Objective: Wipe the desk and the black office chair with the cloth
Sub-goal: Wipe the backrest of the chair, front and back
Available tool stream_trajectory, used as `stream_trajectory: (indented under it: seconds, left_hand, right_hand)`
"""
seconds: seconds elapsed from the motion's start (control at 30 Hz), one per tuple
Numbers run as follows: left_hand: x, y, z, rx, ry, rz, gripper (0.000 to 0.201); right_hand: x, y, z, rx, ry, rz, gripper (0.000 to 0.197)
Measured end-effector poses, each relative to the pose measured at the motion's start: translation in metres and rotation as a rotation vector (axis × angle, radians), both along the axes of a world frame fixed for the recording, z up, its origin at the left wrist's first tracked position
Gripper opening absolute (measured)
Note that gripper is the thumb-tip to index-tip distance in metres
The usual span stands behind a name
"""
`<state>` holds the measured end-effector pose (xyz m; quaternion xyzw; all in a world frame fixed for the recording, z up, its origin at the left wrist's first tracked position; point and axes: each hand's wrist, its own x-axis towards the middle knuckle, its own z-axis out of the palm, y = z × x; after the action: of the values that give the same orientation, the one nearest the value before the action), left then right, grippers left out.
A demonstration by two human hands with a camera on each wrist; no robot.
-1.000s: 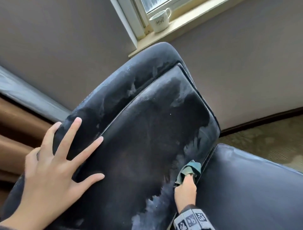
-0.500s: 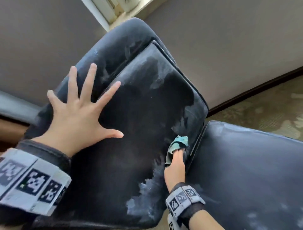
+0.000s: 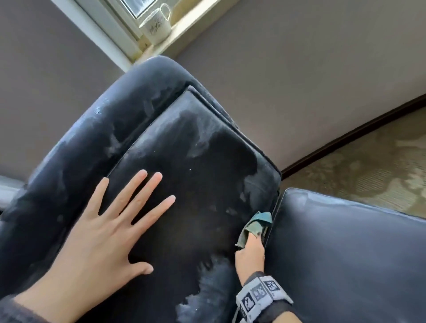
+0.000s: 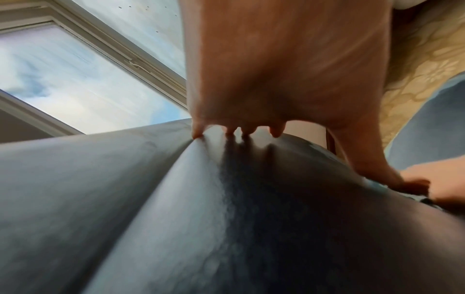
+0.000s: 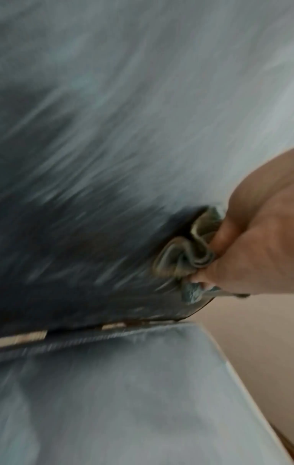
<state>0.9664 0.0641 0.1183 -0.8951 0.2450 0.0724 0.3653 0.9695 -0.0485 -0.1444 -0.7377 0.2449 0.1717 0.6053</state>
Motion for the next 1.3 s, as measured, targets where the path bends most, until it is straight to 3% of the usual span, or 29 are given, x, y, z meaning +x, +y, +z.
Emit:
stream_trajectory:
  seconds: [0.07,0.13,0.23,0.27,0.33,0.4,0.47,0.53,0.63,0.7,0.77,0.83,0.93,1.0,1.07,1.17,1.3]
  left_hand:
    - [-0.001,-0.002,-0.002,-0.008,0.016,0.015,0.135]
    - [-0.001,-0.003,-0.003,-0.027,0.020,0.028,0.135]
    - [0.001,-0.002,-0.002,-0.004,0.035,0.031,0.134]
    - [0.001,-0.001,0.000,-0.011,0.039,0.038,0.134]
    - [-0.001,0.001,0.003,0.001,0.065,0.047,0.134]
    - [-0.005,0.004,0.003,0.010,0.084,0.050,0.134]
    - [-0.008,0.005,0.002,-0.012,0.084,0.067,0.135]
    - [-0.009,0.005,-0.001,-0.005,0.073,0.067,0.135]
    - [-0.011,0.004,-0.003,-0.028,0.057,0.080,0.135]
    - [-0.009,0.004,-0.003,-0.013,0.048,0.077,0.131]
    - [-0.008,0.002,-0.003,-0.037,0.036,0.088,0.129]
    - [-0.008,0.000,-0.003,-0.052,0.013,0.091,0.129]
    - [-0.006,-0.010,-0.004,-0.076,-0.034,0.089,0.132]
    - [0.002,-0.016,-0.006,-0.086,-0.080,0.087,0.133]
    - [0.012,-0.019,-0.007,-0.068,-0.120,0.106,0.136]
    - [0.015,-0.016,-0.010,-0.066,-0.139,0.112,0.138]
    - [0.014,-0.010,-0.013,-0.076,-0.118,0.080,0.139]
  right_hand:
    - [0.018,-0.010,0.029,0.137,-0.180,-0.135,0.049]
    - [0.045,-0.017,0.066,0.261,-0.406,-0.243,0.059]
    - [0.063,-0.006,0.076,-0.118,-0.567,-0.077,0.096]
    - [0.060,-0.004,0.069,-0.175,-0.530,-0.025,0.100]
    - [0.044,-0.003,0.045,-0.145,-0.264,0.077,0.090]
    - [0.028,-0.008,0.021,-0.023,-0.025,0.040,0.069]
    - [0.026,-0.015,0.021,-0.019,0.046,0.061,0.046]
    - [0.039,-0.019,0.033,0.007,-0.012,-0.003,0.048]
    - [0.066,-0.024,0.063,0.061,-0.315,-0.123,0.078]
    - [0.075,-0.019,0.066,-0.014,-0.376,-0.126,0.090]
    - [0.073,-0.013,0.051,-0.096,-0.360,-0.075,0.093]
    - [0.057,-0.012,0.024,-0.093,-0.230,-0.034,0.090]
    - [0.031,-0.014,-0.010,0.003,0.022,0.007,0.059]
    - [0.028,-0.017,-0.015,0.043,0.014,0.020,0.055]
    - [0.038,-0.027,0.001,0.083,-0.064,-0.055,0.060]
    - [0.068,-0.044,0.041,0.052,-0.323,-0.104,0.080]
    - [0.082,-0.043,0.059,-0.122,-0.518,-0.089,0.092]
